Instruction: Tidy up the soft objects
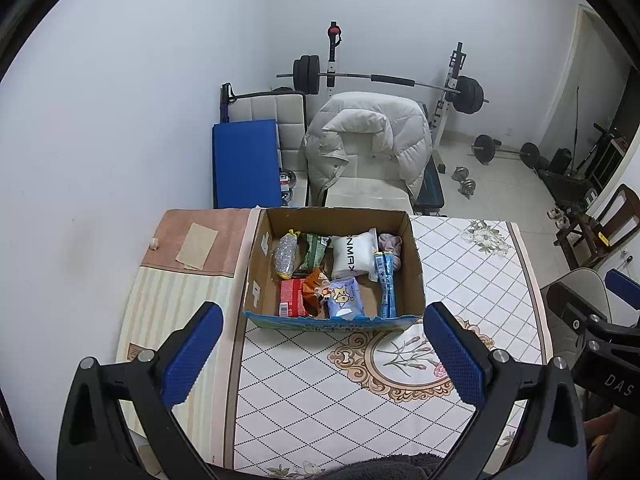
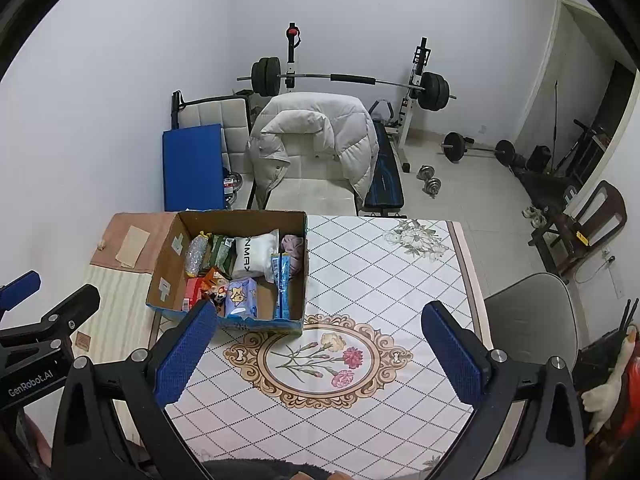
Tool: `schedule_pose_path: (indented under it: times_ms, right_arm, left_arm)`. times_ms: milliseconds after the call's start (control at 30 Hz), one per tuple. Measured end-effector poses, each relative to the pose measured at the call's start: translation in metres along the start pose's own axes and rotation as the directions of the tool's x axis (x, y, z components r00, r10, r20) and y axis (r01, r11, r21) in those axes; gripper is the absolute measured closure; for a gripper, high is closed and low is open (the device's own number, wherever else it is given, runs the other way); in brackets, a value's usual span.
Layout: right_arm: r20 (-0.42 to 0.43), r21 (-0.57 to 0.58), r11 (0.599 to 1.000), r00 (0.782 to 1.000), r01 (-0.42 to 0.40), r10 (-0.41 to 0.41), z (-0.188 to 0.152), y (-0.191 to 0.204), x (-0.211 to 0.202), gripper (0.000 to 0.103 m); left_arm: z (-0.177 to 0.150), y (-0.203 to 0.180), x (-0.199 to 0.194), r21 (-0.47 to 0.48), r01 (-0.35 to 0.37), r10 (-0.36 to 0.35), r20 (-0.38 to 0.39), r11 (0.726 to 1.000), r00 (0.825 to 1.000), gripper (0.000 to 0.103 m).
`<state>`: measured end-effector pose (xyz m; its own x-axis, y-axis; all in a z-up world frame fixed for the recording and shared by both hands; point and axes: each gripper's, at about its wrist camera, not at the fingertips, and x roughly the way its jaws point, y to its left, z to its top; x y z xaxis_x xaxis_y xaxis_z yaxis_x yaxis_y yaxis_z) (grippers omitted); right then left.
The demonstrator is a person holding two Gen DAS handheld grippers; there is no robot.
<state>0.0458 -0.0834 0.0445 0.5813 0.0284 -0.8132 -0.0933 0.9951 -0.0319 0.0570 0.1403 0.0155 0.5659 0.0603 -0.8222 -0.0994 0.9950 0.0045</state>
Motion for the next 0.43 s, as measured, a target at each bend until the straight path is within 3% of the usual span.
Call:
schedule_pose_path:
  times_ms: [433]
  right_arm:
    - [-0.002,0.015,1.0,1.0,0.012,-0.012,-0.005,0.002,0.0097,0.0]
  left_arm:
    - [-0.0009,0.0021,0.0031,-0.001,-0.005,0.005,0.001,1.0,1.0,0.0]
